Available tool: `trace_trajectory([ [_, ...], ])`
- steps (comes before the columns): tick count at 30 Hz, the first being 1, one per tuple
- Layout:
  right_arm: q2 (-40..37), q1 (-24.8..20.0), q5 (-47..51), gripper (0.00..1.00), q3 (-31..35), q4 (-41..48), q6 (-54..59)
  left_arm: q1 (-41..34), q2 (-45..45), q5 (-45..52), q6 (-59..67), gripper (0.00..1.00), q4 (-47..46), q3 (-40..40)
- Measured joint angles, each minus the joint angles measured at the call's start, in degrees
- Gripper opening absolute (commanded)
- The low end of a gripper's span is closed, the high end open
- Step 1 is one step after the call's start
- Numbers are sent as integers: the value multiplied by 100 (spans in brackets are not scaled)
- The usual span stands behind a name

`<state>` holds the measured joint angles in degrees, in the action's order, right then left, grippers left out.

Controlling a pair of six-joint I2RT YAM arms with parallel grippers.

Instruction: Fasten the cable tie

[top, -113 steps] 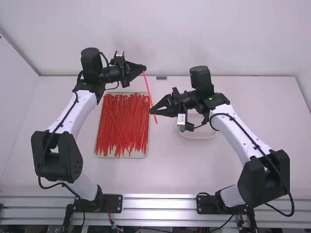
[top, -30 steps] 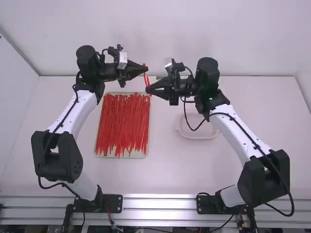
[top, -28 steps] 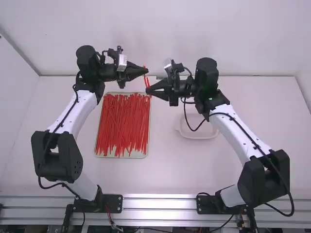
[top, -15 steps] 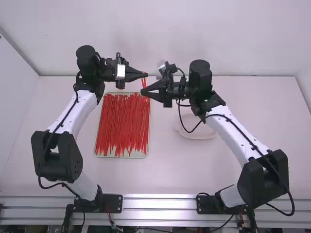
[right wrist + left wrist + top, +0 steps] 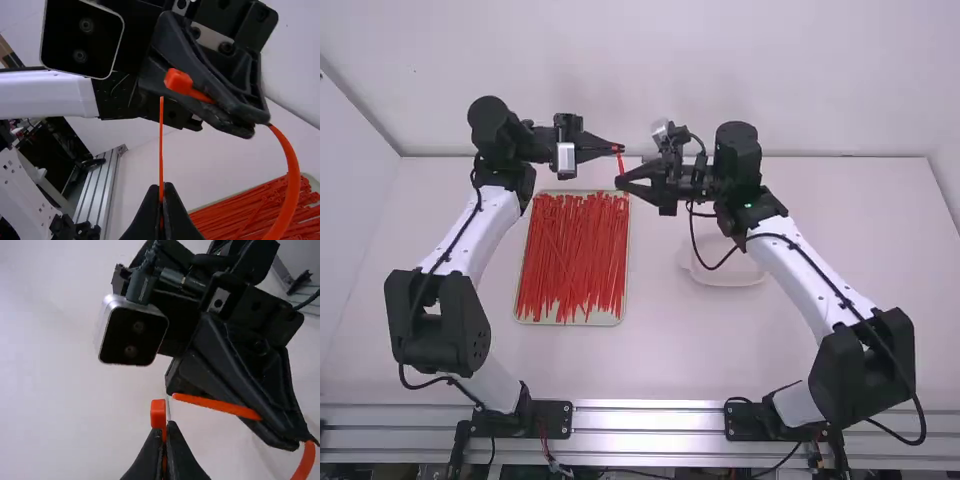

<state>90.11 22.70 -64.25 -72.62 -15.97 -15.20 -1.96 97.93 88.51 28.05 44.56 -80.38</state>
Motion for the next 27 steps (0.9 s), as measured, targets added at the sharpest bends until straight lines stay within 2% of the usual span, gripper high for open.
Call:
trace_trajectory([
  [6,0,-15,9,0,0,-4,-72,-155,0,-39,-109,2,396,0],
  [27,0,-168,-105,0,0,-247,-494,-271,0,-651,-127,2,452,0],
])
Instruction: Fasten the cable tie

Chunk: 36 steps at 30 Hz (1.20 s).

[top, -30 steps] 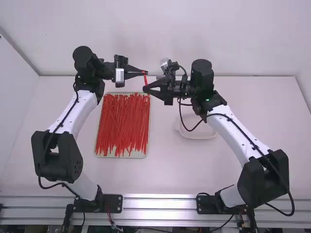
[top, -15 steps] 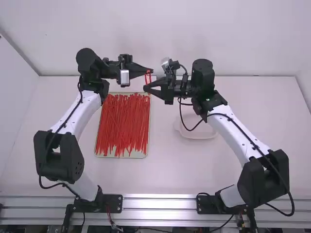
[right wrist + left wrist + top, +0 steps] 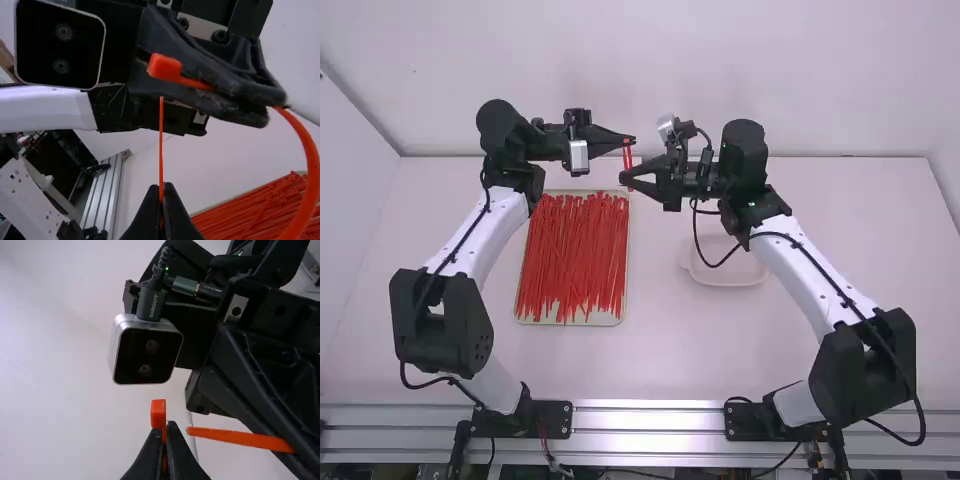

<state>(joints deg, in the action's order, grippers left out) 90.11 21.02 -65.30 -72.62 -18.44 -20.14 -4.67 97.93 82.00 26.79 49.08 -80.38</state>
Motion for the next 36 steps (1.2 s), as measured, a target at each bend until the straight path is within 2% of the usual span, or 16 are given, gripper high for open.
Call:
trace_trajectory([
  [12,0,-39,-15,0,0,-175,-275,0,0,-61,2,2,0,-2],
  [21,0,-39,-33,0,0,-350,-400,0,0,-83,184,2,-361,0],
  [36,0,-39,57,0,0,-282,-516,0,0,-46,282,2,-321,-2],
])
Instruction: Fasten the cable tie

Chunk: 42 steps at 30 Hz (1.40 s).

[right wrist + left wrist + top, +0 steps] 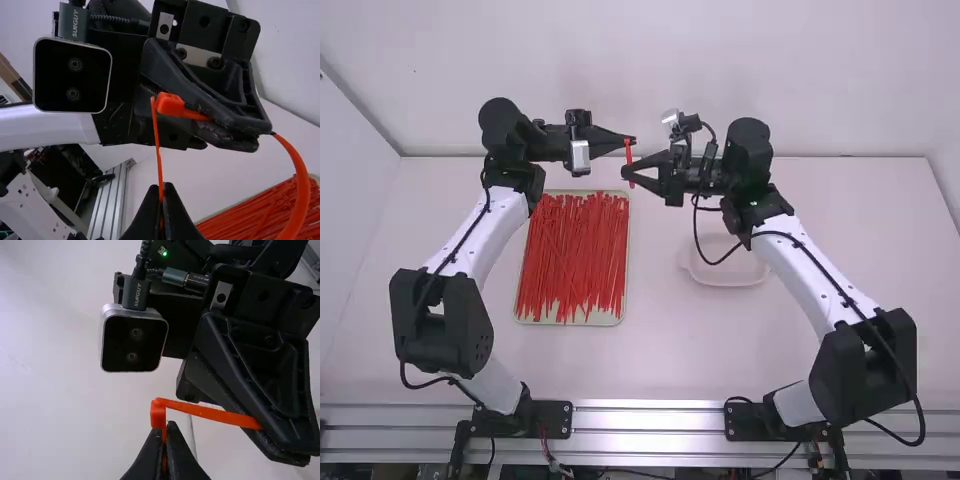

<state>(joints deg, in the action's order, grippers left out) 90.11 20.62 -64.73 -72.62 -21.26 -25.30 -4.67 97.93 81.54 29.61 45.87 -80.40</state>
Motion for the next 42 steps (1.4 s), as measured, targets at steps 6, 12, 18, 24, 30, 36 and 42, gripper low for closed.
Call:
trace_trajectory([
  [6,0,0,31,0,0,92,2,0,0,-17,-122,2,317,2],
  [12,0,0,35,0,0,87,17,0,0,-13,-262,2,389,0],
  [18,0,0,35,0,0,87,4,0,0,31,-282,2,334,2],
  [24,0,0,0,0,0,85,17,0,0,50,-282,2,323,2],
  [30,0,-2,-48,0,0,-81,-11,0,0,57,-282,2,219,0],
  [36,0,-2,-83,0,0,-334,-146,0,0,76,-280,2,297,7],
  [42,0,0,-11,0,0,-433,-271,-2,0,79,-282,2,457,155],
])
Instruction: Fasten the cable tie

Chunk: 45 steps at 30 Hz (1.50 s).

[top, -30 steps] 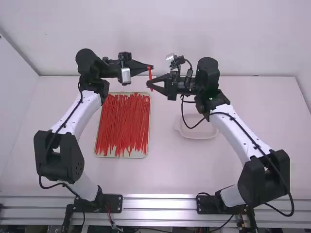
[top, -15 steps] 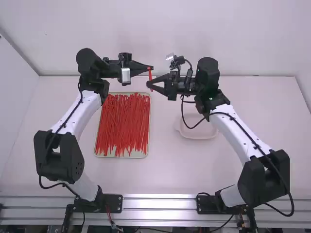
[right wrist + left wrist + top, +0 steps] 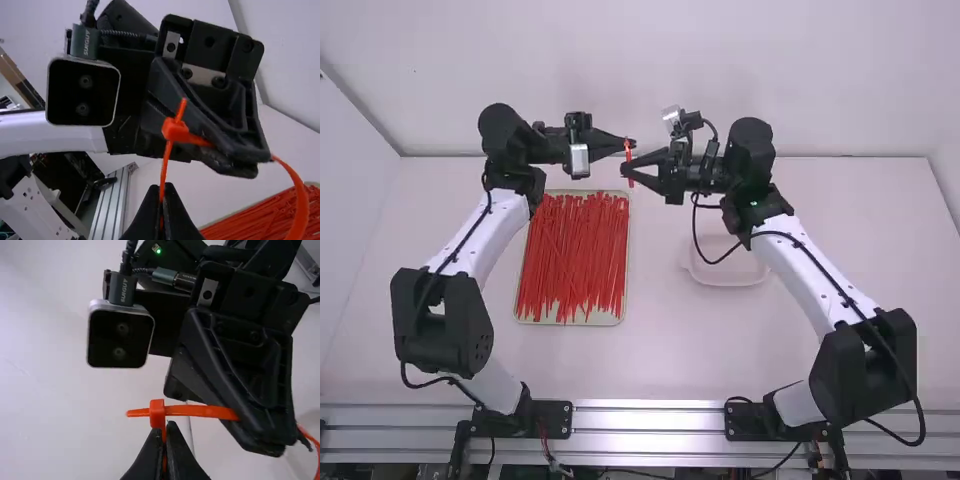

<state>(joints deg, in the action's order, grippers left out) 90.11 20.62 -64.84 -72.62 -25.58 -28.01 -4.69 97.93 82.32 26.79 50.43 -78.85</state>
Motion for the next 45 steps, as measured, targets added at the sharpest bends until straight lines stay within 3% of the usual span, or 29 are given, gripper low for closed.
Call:
trace_trajectory([
  [35,66,-109,-50,0,157,-846,-745,-116,-2,129,-22,2,356,356],
  [37,72,-138,-116,15,168,-839,-776,-127,-2,98,-24,2,437,413],
  [38,74,-166,-223,30,168,-876,-728,-125,-2,92,-33,2,474,450],
  [42,74,-238,-667,55,166,-925,-420,-85,0,35,-258,2,680,553],
  [45,57,-238,-846,56,166,-935,-236,-83,0,83,-457,2,833,575],
])
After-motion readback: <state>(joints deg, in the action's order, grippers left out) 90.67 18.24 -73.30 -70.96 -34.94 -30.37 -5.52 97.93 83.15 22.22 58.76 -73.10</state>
